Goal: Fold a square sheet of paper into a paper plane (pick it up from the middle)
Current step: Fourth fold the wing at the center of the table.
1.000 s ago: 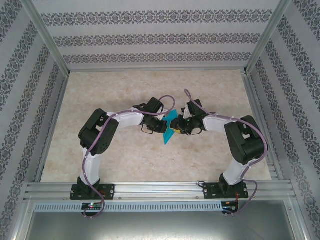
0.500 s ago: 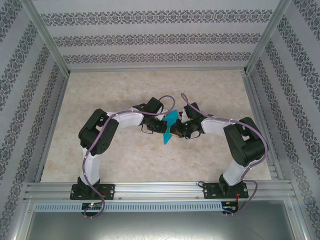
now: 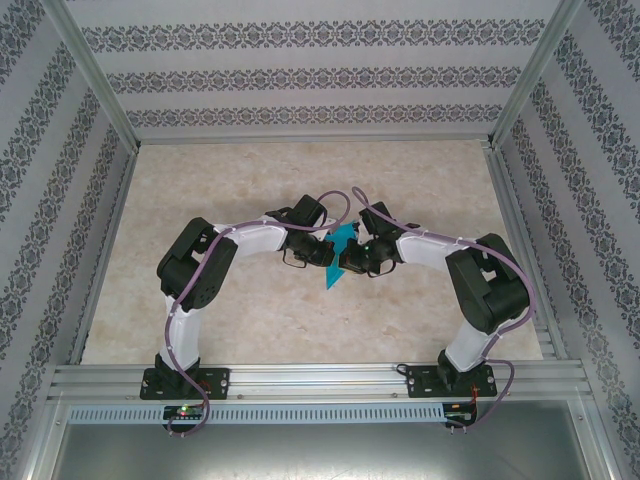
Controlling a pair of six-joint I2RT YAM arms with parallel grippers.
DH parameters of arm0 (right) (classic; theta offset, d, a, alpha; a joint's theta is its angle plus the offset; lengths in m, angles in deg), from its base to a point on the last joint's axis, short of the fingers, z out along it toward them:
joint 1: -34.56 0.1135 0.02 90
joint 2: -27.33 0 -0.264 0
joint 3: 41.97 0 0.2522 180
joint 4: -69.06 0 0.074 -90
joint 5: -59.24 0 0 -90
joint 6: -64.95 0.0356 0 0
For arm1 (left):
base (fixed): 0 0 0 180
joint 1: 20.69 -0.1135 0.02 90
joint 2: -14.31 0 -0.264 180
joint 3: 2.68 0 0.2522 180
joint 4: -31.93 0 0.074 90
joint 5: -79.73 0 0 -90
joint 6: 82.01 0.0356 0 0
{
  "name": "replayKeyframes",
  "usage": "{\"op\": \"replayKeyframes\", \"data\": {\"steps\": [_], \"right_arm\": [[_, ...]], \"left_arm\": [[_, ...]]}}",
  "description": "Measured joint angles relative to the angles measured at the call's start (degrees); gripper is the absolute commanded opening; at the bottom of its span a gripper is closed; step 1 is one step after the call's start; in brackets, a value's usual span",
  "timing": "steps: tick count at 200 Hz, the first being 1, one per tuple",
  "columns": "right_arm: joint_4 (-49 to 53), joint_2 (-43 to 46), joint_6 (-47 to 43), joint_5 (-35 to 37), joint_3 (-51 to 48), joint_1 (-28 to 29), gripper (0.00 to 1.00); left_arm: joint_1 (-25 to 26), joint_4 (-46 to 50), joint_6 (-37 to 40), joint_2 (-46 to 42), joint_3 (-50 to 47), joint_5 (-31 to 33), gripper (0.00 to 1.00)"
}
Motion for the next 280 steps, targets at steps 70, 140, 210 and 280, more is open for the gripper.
{"op": "replayKeyframes", "data": {"steps": [70, 140, 210, 280], "right_arm": [[-2.3, -2.5, 1.2, -1.9, 1.0, 0.0, 0.07], [-3.1, -2.8, 1.5, -2.8, 1.0, -0.1, 0.18], [-2.8, -0.2, 1.3, -3.0, 0.4, -2.8, 0.21], [-2.5, 1.1, 0.9, -3.0, 0.3, -4.7, 0.16]], "left_arm": [[-0.4, -1.7, -0.1, -0.2, -1.1, -1.2, 0.09], [-1.1, -3.5, -0.7, -0.4, -2.3, -2.9, 0.09], [-1.4, -3.7, -0.7, -0.4, -2.5, -3.5, 0.08], [-1.4, -3.7, -0.7, -0.4, -2.4, -3.5, 0.09]]}}
